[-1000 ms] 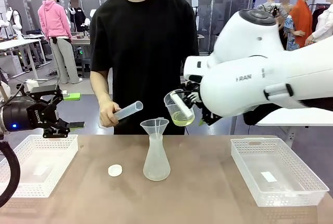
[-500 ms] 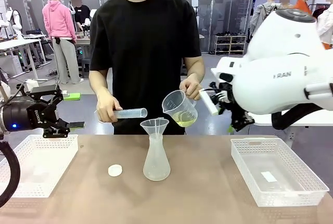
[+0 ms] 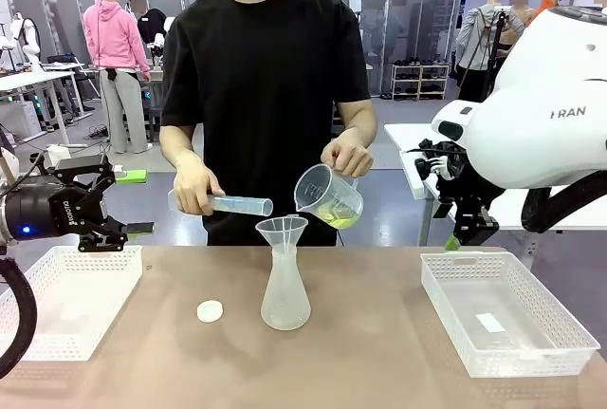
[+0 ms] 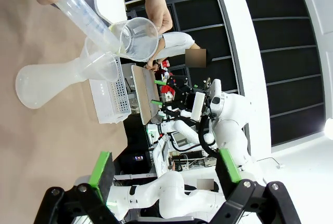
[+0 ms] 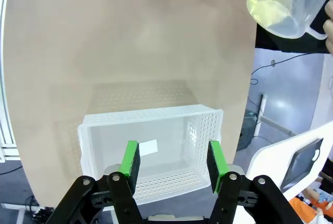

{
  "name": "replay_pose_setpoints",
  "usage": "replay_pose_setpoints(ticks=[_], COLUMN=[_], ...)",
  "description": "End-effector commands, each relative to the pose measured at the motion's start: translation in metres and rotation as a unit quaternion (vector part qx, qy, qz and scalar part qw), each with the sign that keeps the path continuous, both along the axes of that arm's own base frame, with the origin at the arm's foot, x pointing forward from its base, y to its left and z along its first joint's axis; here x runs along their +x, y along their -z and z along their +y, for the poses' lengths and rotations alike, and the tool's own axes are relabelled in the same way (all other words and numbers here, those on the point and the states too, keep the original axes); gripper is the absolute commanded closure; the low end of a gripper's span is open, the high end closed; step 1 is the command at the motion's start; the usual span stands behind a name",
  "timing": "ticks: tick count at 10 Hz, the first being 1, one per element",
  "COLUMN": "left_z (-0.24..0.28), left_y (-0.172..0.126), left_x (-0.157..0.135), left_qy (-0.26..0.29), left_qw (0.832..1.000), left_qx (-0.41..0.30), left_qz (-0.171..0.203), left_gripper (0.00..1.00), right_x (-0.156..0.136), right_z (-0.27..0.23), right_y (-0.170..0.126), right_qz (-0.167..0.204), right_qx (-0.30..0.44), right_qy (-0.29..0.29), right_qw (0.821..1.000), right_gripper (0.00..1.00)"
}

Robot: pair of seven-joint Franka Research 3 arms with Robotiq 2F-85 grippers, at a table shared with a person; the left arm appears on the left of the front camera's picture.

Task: Prepare the solutions needed for the experiment.
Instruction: Pick up the Plastic Funnel and insert it into the Big flask, then once the solution is in the Big flask , pick up the Plastic Funnel and place it back into the right Organizing basket.

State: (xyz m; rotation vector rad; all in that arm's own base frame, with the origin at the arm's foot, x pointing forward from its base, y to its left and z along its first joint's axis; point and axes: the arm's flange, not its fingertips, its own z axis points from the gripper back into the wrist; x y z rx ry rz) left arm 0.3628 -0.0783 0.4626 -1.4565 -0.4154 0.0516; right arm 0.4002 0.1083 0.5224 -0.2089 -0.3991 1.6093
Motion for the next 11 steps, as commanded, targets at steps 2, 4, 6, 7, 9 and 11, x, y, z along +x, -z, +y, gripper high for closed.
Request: replay_pose_setpoints(ticks=[2,4,6,7,9,11], left_z=[-0.002,-0.002,-0.002,-0.002,-0.002,-0.002], left_y=[-0.001,-0.001,-0.001,-0.001,-0.001,-0.001], left_x=[0.000,0.000,0.000,0.000,0.000,0.000], left_qy=[0.000,0.000,0.000,0.000,0.000,0.000], left_qw=[1.000,1.000,1.000,1.000,1.000,1.000], left_qx=[-0.011,-0.011,-0.011,-0.011,-0.011,-0.011], left_qz=[0.001,0.001,0.001,0.001,0.001,0.001], left_gripper=[0.00,0.00,0.00,0.00,0.00,0.00], right_x=[0.001,0.001,0.001,0.001,0.001,0.000], right_z=[0.003,0.003,0.003,0.003,0.003,-0.006], right_y=[0.000,0.000,0.000,0.000,0.000,-0.013], right_qz=[-0.006,-0.006,-0.006,-0.006,-0.006,0.080], right_qx=[-0.005,-0.005,-0.005,-0.005,-0.005,0.091], right_qy=[-0.009,-0.009,-0.009,-0.009,-0.009,0.143], right_qw=[1.000,1.000,1.000,1.000,1.000,0.982], right_gripper=[0.34,0.34,0.34,0.34,0.34,0.34])
